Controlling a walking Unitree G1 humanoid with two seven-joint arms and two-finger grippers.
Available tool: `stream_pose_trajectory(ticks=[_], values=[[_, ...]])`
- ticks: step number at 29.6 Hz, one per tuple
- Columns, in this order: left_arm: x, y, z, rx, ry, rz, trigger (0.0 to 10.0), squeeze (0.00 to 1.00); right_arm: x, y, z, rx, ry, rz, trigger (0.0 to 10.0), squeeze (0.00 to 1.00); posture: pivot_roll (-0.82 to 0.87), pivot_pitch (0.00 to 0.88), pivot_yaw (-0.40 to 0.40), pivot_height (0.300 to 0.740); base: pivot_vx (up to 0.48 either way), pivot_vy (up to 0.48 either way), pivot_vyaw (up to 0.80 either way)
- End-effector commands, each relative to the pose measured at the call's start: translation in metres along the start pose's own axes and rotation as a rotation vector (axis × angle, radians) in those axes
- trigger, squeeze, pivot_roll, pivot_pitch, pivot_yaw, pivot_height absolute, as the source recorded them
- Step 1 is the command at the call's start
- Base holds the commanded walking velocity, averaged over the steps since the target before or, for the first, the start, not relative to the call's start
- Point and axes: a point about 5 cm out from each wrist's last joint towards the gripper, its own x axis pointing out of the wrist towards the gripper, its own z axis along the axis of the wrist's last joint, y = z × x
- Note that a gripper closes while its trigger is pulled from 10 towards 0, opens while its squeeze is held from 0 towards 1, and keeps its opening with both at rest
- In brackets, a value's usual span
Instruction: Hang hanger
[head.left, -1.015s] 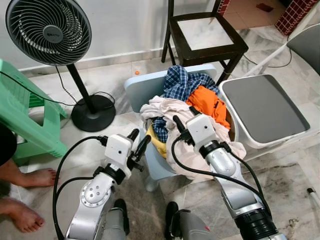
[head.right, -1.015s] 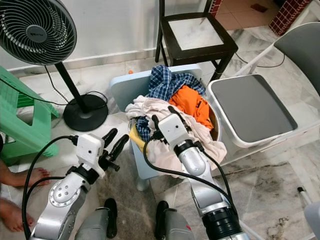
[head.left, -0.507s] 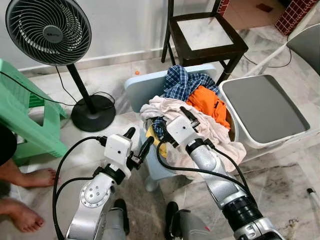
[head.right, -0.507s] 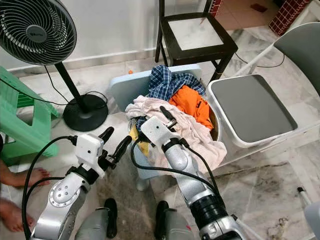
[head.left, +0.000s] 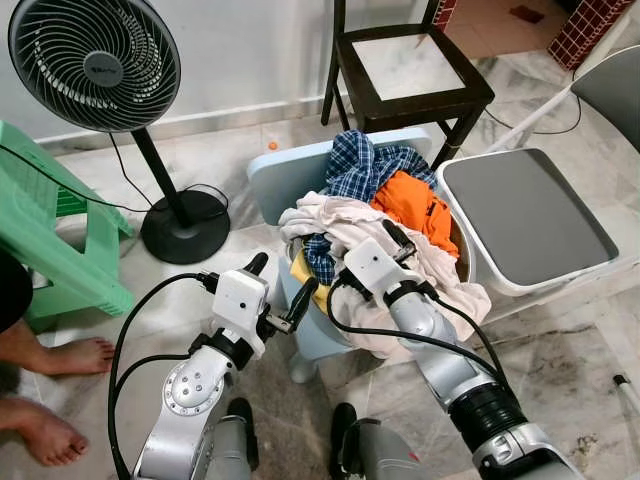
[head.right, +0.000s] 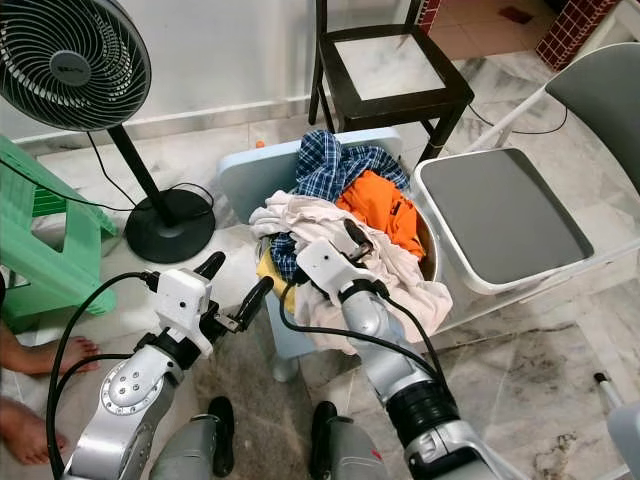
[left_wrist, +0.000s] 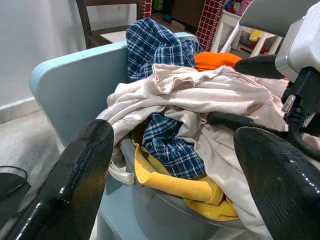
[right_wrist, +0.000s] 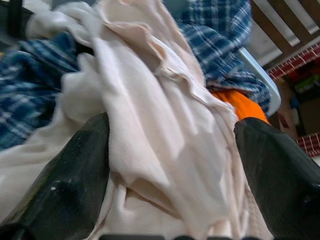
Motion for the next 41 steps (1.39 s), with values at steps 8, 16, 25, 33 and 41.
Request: stream_pose_trajectory(ticks=[8, 16, 25, 33, 41], values=[[-0.003, -0.005, -0.005, -0.002, 0.026, -0.015, 10.0, 0.00, -0.005, -0.006, -0.022, 0.075, 0.087, -0.029, 0.0, 0.00, 0.17, 0.331, -0.099, 0.740, 0.000, 0.000, 0.00], [-0.003, -0.005, -0.005, -0.004, 0.025, -0.011, 10.0, 0.00, -0.009, -0.010, -0.028, 0.125, 0.097, -0.047, 0.0, 0.00, 0.16, 0.333, -0.098, 0.740, 0.000, 0.000, 0.00], [-0.002, -0.004, -0.004, -0.004, 0.020, -0.006, 10.0, 0.00, -0.013, -0.013, -0.028, 0.245, 0.063, -0.039, 0.0, 0.00, 0.17, 0.333, -0.097, 0.740, 0.000, 0.000, 0.00], [-0.001, -0.003, -0.004, -0.006, 0.017, 0.002, 10.0, 0.00, -0.023, -0.022, -0.043, 0.342, 0.087, -0.059, 0.0, 0.00, 0.16, 0.333, -0.100, 0.740, 0.000, 0.000, 0.00], [-0.001, -0.003, -0.004, -0.008, 0.017, 0.003, 10.0, 0.00, -0.025, -0.021, -0.044, 0.359, 0.090, -0.045, 0.0, 0.00, 0.16, 0.331, -0.099, 0.740, 0.000, 0.000, 0.00]])
